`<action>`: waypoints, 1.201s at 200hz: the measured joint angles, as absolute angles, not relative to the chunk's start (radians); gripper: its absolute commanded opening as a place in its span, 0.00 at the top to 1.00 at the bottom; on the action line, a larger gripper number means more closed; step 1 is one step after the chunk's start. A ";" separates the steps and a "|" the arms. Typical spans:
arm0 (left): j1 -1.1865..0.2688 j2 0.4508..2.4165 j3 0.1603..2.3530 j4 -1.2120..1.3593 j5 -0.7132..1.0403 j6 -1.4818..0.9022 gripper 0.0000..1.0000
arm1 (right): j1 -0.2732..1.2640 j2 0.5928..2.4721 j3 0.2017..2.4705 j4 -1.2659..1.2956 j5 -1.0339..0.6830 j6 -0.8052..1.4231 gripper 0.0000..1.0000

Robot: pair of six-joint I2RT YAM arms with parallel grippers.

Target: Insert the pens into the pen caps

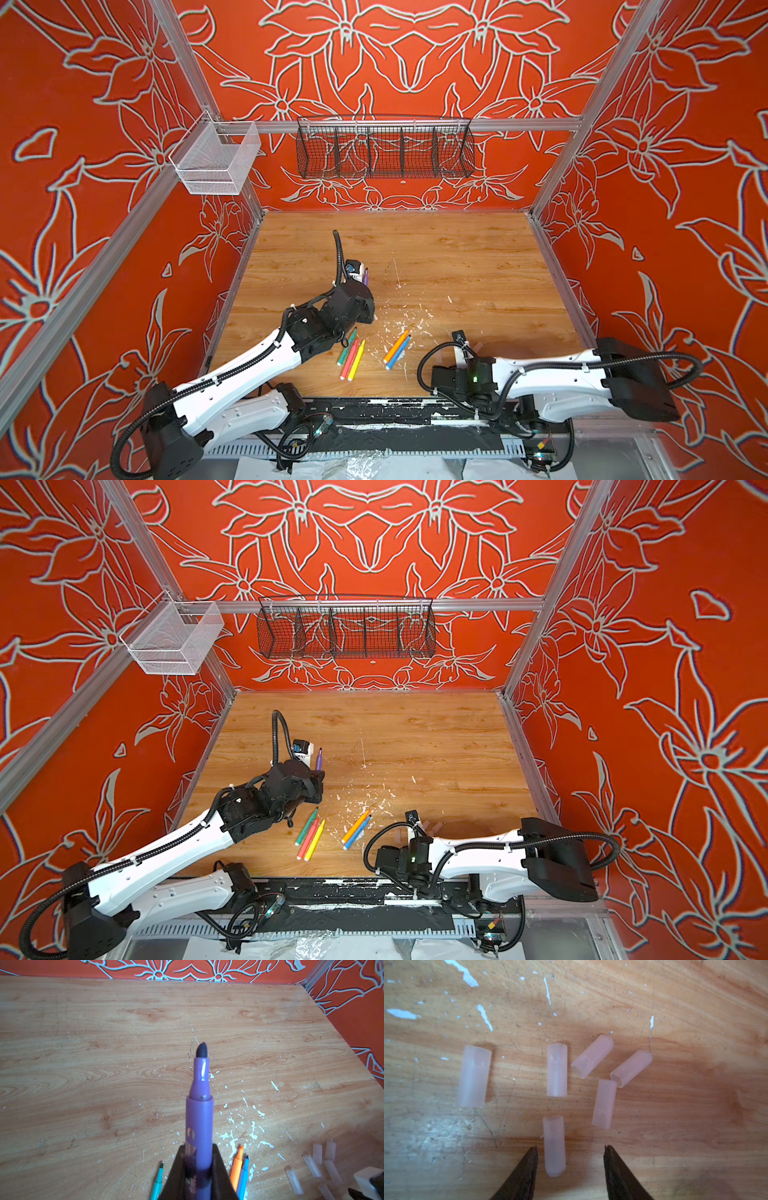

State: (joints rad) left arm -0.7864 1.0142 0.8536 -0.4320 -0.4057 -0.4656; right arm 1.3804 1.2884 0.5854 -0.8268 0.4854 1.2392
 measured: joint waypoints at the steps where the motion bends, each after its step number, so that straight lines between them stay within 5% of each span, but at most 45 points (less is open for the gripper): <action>1: -0.786 1.014 0.854 -0.432 -0.406 -0.466 1.00 | 1.380 1.288 0.586 -0.827 0.485 1.239 0.50; 92: -0.786 1.010 0.854 -0.432 -0.406 -0.467 1.00 | 1.380 1.291 0.585 -0.863 0.456 1.285 0.71; 240: -0.786 1.009 0.853 -0.432 -0.401 -0.469 1.00 | 1.258 1.290 0.538 -0.783 0.477 1.265 0.77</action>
